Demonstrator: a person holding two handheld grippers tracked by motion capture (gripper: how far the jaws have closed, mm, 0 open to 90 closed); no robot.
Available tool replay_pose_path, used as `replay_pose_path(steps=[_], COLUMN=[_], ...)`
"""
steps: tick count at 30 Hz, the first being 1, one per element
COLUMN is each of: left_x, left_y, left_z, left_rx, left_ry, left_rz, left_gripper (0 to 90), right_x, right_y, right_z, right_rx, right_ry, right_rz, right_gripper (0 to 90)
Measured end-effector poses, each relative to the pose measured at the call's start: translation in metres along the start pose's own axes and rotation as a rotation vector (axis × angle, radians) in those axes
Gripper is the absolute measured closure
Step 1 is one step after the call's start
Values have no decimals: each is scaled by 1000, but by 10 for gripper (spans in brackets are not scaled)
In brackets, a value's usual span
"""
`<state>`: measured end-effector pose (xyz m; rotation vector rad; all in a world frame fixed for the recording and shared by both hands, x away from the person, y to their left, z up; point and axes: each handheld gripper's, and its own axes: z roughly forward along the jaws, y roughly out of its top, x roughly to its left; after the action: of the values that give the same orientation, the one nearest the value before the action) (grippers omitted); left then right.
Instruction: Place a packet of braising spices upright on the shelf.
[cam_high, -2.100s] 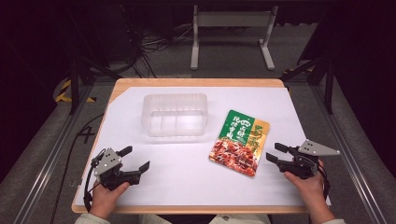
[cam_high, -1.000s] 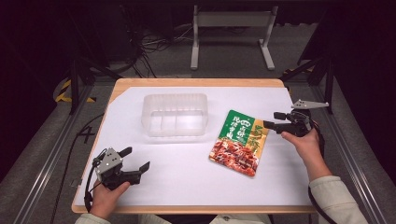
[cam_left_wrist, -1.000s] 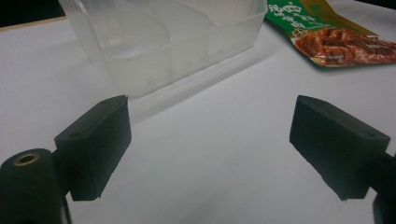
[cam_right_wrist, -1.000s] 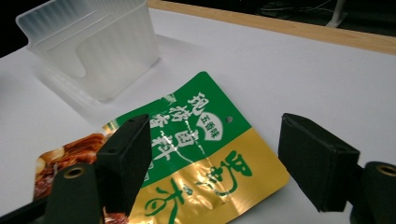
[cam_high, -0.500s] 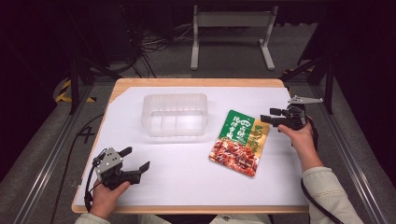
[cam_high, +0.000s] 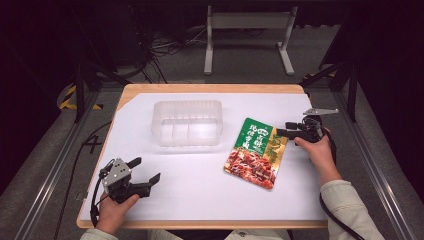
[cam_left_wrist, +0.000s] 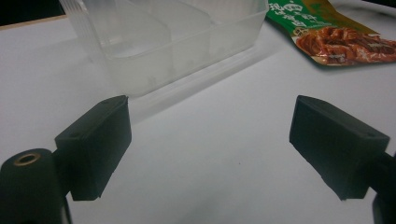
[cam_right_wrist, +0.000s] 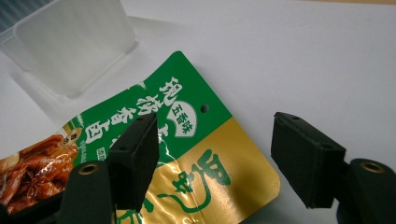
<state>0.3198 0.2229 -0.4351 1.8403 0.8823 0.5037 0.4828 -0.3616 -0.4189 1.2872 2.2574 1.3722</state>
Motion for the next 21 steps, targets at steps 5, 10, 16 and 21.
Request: replay_pose_path(steps=[5, 10, 16, 21], left_x=[0, 0, 0, 0], left_y=[0, 0, 0, 0], left_z=[0, 0, 0, 0], left_rx=[2, 3, 3, 4], left_ry=[-1, 0, 0, -1], left_rz=[5, 8, 4, 6], left_gripper=[137, 137, 137, 137], right_x=[-2, -4, -5, -7], right_y=[-3, -8, -11, -12], right_z=[2, 7, 10, 8], right_rx=[18, 47, 58, 55], right_ry=[-4, -8, -29, -53], right_rz=[15, 18, 20, 26], right_gripper=[323, 319, 299, 282])
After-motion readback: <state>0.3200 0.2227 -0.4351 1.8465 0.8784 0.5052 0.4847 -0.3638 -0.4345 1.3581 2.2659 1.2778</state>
